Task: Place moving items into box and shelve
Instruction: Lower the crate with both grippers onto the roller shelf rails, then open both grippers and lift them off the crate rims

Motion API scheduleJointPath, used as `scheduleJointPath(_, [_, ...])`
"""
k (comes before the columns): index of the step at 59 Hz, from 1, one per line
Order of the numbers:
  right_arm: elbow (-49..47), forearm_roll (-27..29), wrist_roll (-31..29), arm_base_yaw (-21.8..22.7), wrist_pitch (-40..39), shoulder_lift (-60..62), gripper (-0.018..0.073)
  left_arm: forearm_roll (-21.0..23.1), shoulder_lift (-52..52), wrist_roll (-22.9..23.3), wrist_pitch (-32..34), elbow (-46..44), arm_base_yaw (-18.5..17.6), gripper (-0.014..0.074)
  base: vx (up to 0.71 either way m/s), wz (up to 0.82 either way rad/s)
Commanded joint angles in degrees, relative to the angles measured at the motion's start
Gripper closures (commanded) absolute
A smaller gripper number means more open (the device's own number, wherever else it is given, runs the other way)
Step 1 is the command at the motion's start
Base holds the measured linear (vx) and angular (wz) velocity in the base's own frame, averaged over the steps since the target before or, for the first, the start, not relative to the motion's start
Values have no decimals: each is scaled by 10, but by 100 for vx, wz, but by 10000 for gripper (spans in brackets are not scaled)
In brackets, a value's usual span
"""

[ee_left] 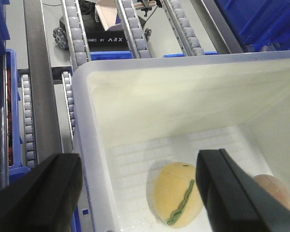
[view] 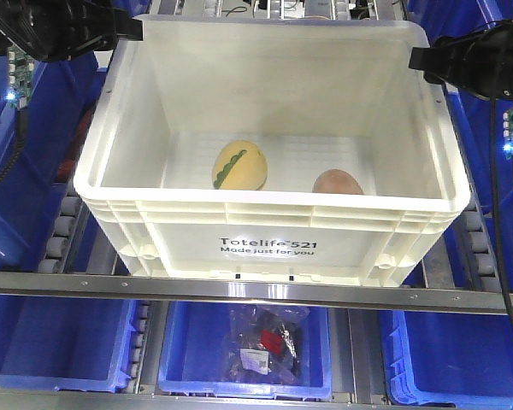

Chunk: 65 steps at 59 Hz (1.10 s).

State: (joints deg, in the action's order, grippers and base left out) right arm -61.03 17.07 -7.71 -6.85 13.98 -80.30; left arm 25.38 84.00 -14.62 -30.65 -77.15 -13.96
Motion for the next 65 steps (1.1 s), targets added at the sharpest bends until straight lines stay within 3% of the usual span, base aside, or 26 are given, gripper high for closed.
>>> scheduleJointPath(1, [-16, -4, -2, 2, -39, 21, 101, 10, -21, -1, 35, -19, 2, 11, 0, 0])
scheduleJointPath(13, [-16, -4, -2, 2, -39, 21, 126, 0, -21, 5, 38, -7, 2, 14, 0, 0])
scheduleJointPath(26, [-16, -4, -2, 2, -39, 21, 141, -4, -78, 6, 60, 100, 0, 14, 0, 0])
scheduleJointPath(37, [-16, -4, -2, 2, -40, 21, 140, -31, -197, 6, 87, 175, 0, 30, 0, 0])
scheduleJointPath(49, [-16, -4, -2, 2, -40, 21, 140, -40, -379, 7, 180, 317, 0, 91, 0, 0])
scheduleJointPath(56, [-16, -4, -2, 2, -40, 21, 140, -87, -512, 67, 239, 426, 0, 157, 0, 0])
scheduleJointPath(65, [-16, -4, -2, 2, -40, 21, 140, -236, -672, 199, 270, 554, 4, 299, 0, 0])
